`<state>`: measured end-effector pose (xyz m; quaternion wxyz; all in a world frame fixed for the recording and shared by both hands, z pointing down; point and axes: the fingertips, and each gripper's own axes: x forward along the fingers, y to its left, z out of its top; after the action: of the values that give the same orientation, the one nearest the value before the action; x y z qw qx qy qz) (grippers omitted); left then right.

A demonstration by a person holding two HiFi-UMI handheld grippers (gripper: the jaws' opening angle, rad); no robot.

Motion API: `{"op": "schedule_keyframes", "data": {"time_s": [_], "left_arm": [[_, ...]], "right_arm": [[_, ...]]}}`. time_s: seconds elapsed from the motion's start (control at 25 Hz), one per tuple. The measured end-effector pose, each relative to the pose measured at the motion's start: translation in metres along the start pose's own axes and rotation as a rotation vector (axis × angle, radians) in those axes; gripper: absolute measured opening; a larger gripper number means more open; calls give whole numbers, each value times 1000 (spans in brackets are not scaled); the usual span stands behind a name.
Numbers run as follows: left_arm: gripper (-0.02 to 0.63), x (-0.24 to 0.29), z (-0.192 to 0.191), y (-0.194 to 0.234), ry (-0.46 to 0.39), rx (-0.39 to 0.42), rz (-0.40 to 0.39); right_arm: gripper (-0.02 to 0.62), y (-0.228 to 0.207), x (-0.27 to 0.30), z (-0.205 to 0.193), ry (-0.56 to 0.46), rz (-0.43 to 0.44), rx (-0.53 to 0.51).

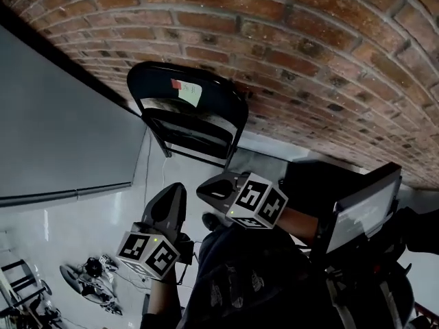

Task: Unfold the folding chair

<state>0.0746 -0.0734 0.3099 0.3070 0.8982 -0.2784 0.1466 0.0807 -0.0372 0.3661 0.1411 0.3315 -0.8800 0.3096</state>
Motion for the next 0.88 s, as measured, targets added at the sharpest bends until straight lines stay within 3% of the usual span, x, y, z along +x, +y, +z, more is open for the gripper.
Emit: {"op": "schedule_keyframes", "data": {"time_s": [0.28, 0.52, 0.88], "left_arm": [[2, 83, -23, 33, 103, 16, 94], [2, 143, -42, 83, 137, -118, 201], [3, 196, -77, 138, 245, -201, 362]], "right_arm": [[2, -53, -21, 7, -55, -82, 15], [2, -92, -36, 1, -65, -139, 20], [3, -155, -63, -16, -49, -319, 19]]}}
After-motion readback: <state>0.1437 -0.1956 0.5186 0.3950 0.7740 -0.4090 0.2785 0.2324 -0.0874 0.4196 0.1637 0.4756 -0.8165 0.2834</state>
